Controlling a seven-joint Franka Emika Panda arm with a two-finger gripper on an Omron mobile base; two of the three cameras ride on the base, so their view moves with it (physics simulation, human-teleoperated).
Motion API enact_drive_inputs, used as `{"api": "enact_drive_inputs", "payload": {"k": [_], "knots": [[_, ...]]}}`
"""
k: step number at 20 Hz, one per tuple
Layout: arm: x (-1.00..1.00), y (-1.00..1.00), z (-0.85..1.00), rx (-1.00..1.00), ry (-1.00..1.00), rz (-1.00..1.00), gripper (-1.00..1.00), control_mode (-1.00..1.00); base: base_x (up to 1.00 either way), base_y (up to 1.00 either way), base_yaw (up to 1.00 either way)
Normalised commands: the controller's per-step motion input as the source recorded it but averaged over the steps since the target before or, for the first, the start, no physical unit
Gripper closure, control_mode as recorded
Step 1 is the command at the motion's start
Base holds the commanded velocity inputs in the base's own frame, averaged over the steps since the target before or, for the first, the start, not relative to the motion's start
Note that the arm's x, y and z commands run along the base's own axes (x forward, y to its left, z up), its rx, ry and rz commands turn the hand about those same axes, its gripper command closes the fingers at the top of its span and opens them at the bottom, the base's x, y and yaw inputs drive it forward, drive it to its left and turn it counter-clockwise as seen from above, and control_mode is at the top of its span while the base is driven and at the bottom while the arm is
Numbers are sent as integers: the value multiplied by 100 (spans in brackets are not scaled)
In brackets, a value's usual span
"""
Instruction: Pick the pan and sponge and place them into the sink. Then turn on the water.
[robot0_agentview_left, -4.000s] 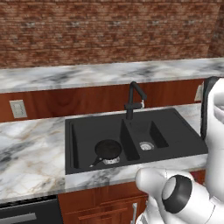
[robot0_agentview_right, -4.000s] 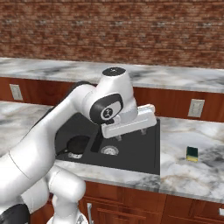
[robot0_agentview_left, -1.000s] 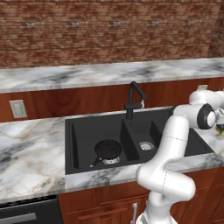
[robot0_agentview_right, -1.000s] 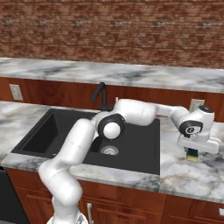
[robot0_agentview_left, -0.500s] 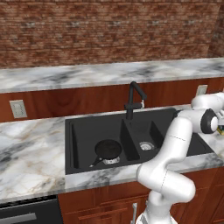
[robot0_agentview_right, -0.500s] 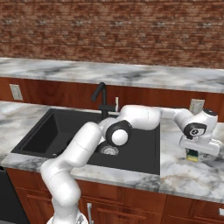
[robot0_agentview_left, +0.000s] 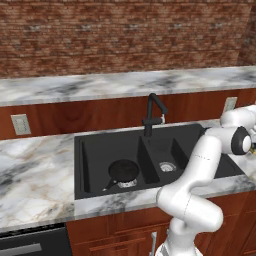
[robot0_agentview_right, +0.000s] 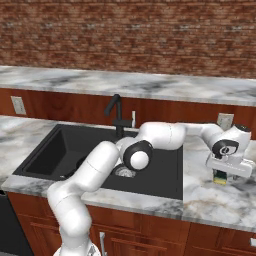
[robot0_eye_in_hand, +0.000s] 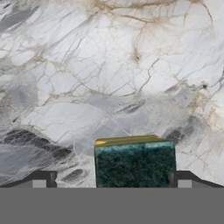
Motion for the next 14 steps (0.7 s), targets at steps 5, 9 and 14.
{"api": "enact_drive_inputs", "payload": {"k": [5,9,14], "knots": [[0,49,-3,-6,0,0,-100,-100,0,0,0],[0,23,-14,-2,0,0,-100,-100,0,0,0],[0,1,-30,0,0,0,-100,-100,0,0,0]]}}
